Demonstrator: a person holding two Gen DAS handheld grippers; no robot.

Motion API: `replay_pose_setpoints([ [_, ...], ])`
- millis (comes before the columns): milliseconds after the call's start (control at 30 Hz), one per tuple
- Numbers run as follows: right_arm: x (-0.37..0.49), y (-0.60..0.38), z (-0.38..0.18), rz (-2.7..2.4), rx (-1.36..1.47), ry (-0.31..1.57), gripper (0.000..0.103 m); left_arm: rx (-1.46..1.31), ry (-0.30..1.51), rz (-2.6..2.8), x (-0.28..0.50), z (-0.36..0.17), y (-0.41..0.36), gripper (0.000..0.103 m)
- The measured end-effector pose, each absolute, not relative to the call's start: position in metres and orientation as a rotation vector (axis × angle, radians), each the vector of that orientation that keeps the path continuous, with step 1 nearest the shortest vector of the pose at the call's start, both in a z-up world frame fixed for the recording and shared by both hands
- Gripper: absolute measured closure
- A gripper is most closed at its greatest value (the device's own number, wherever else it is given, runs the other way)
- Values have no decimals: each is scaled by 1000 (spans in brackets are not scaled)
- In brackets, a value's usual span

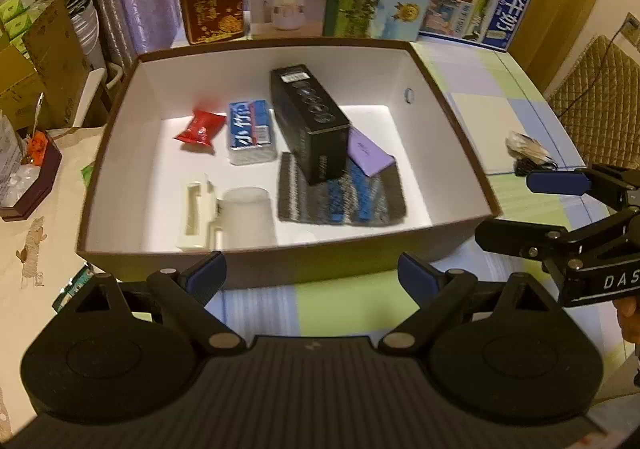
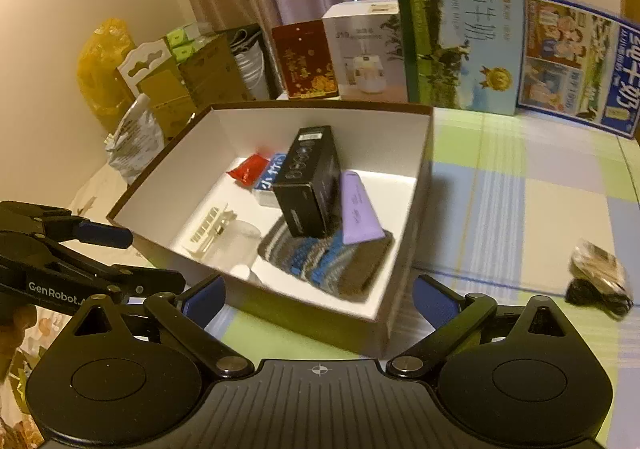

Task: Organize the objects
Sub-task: 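Withdraw both open grippers from the box toward the cable and swab bag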

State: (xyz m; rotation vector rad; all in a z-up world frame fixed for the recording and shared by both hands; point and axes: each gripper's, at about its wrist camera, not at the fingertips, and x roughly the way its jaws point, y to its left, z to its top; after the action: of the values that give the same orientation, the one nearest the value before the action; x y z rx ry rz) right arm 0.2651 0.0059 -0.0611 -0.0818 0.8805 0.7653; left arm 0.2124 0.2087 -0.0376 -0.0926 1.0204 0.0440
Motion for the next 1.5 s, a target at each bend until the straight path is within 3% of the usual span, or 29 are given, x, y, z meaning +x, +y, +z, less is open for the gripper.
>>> replay_pose_setpoints([
  [700, 248, -119, -58, 657, -16, 912, 5, -76, 1054, -51, 204, -43, 88, 12],
  [1500, 288, -265, -72, 450, 46, 920, 5, -99, 1044, -133, 261, -70, -46, 12],
])
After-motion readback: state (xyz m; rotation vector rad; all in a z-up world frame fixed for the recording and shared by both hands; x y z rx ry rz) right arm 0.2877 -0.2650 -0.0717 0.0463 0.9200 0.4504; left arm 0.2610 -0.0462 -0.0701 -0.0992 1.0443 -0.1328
